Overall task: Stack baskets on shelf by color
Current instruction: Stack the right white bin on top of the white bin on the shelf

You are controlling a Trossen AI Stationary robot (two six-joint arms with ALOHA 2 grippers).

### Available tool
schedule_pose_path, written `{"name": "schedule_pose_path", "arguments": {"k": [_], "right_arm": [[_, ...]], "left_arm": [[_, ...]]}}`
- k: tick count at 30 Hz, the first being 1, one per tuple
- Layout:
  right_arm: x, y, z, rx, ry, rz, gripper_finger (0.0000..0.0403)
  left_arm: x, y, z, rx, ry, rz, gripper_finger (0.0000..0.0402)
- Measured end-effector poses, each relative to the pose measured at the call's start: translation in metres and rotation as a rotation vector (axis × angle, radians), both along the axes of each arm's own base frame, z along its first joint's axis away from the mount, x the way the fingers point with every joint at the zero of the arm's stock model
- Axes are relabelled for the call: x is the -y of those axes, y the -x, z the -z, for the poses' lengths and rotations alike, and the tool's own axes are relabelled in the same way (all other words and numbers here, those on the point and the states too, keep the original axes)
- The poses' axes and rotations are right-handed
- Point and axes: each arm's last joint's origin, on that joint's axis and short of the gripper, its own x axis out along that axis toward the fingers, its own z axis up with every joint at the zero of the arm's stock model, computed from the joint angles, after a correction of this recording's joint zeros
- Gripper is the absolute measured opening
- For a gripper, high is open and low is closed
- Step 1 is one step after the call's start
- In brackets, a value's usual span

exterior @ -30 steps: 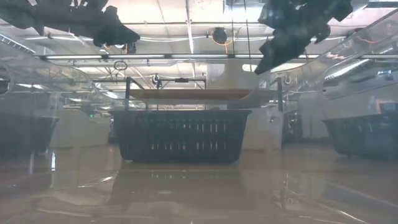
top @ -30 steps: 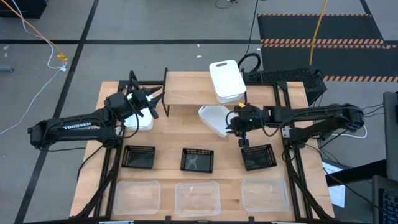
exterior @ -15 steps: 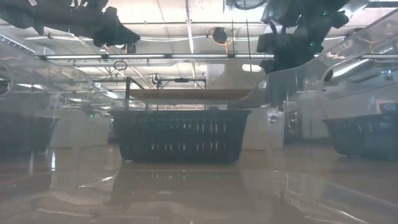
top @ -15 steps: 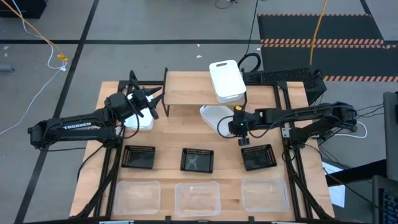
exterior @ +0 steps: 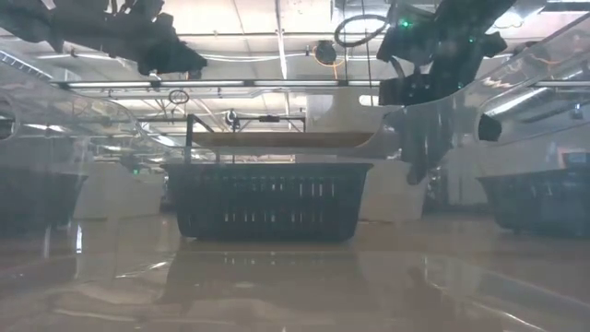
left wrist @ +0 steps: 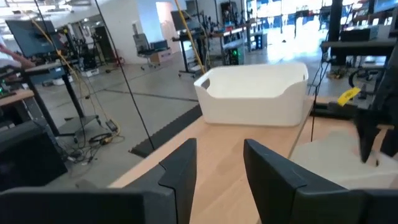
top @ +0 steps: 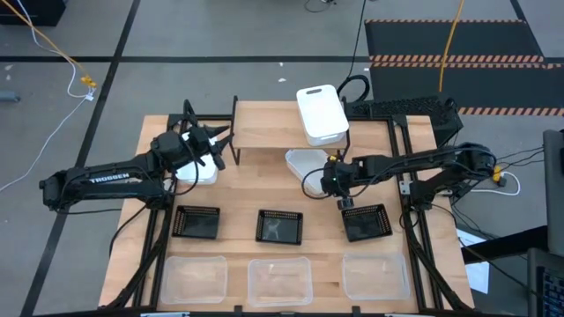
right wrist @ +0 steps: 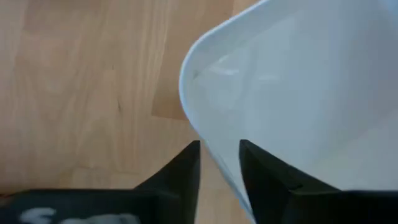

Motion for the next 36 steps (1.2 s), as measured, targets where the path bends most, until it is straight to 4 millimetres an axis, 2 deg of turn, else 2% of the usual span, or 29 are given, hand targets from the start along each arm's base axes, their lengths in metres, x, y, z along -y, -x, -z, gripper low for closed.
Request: {"name": "schedule_pose_path", "arguments": {"k": [3, 5, 9, 13, 17, 23, 26, 30, 33, 36], "right_arm": [[-0.002, -0.001, -0.001, 0.011, -0.042, -0.06, 0.0027], [-0.003, 0.001, -0.002, 0.012, -0.079, -0.101, 0.0008], [-0.009, 0.007, -0.004, -0.012, -0.158, -0.256, 0.0006], [-0.016, 0.019, -0.006, -0.105, -0.07, -0.42, 0.0006], [-0.015, 0.022, -0.011, -0.11, 0.016, -0.395, 0.0013], [-0.021, 0.023, -0.028, 0.022, -0.027, -0.381, 0.0003], [-0.031, 0.024, -0.053, 0.167, -0.154, -0.471, 0.0002], [-0.044, 0.027, -0.099, 0.394, -0.266, -0.599, 0.0002], [-0.045, 0.03, -0.144, 0.602, -0.194, -0.618, 0.0001], [-0.039, 0.035, -0.193, 0.75, -0.018, -0.529, 0.0001]], "left_arm": [[0.0, 0.0, 0.002, -0.006, 0.022, -0.001, 0.0136], [0.0, 0.0, 0.003, -0.008, 0.037, 0.0, 0.0136], [0.0, 0.0, 0.004, -0.007, 0.06, 0.0, 0.0136], [0.002, 0.0, 0.005, -0.027, 0.056, 0.021, 0.0136], [0.003, -0.001, 0.005, -0.039, 0.025, 0.029, 0.0136], [0.002, -0.001, 0.002, -0.026, -0.005, 0.03, 0.0136], [0.002, -0.001, 0.001, -0.027, -0.016, 0.03, 0.0136], [0.002, -0.001, 0.0, -0.014, -0.019, 0.03, 0.0136], [0.002, -0.001, 0.0, -0.003, -0.004, 0.03, 0.0136], [0.002, -0.001, 0.0, 0.015, 0.017, 0.029, 0.0136]]}}
